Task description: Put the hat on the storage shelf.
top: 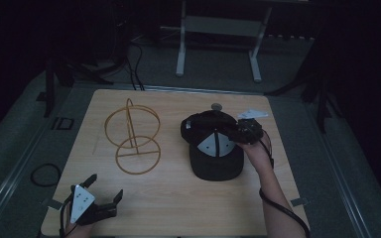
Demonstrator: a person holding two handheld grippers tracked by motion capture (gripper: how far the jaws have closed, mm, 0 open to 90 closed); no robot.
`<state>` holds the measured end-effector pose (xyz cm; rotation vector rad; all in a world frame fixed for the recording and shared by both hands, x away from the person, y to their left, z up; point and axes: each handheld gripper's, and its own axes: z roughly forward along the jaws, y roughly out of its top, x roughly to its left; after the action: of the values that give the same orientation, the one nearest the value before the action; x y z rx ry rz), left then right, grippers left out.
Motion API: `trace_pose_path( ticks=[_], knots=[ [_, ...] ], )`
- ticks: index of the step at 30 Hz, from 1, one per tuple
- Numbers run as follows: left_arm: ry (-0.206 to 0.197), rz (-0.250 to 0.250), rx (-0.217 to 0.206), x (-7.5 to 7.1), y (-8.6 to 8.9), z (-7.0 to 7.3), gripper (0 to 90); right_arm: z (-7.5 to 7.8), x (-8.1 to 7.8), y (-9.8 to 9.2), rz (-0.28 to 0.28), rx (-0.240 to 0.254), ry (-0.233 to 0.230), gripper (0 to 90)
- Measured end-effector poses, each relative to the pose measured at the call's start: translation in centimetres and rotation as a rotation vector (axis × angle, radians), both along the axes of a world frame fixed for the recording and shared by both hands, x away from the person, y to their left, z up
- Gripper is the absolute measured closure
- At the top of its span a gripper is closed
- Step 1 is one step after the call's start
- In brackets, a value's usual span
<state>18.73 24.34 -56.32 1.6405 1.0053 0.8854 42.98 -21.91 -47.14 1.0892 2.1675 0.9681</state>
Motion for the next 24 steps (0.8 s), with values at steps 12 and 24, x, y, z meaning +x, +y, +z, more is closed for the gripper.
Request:
trace_pose_path(
  ticks=[12, 24],
  knots=[
    [0.017, -0.015, 0.021, 0.1, -0.3, -0.2, 1.8, -0.8, 0.2, 0.4, -0.097, -0.037, 0.01, 82.4],
    [0.037, -0.014, 0.019, 0.2, -0.3, -0.3, 1.8, 0.8, -0.9, 2.0, -0.059, 0.018, -0.023, 89.8]
  ],
)
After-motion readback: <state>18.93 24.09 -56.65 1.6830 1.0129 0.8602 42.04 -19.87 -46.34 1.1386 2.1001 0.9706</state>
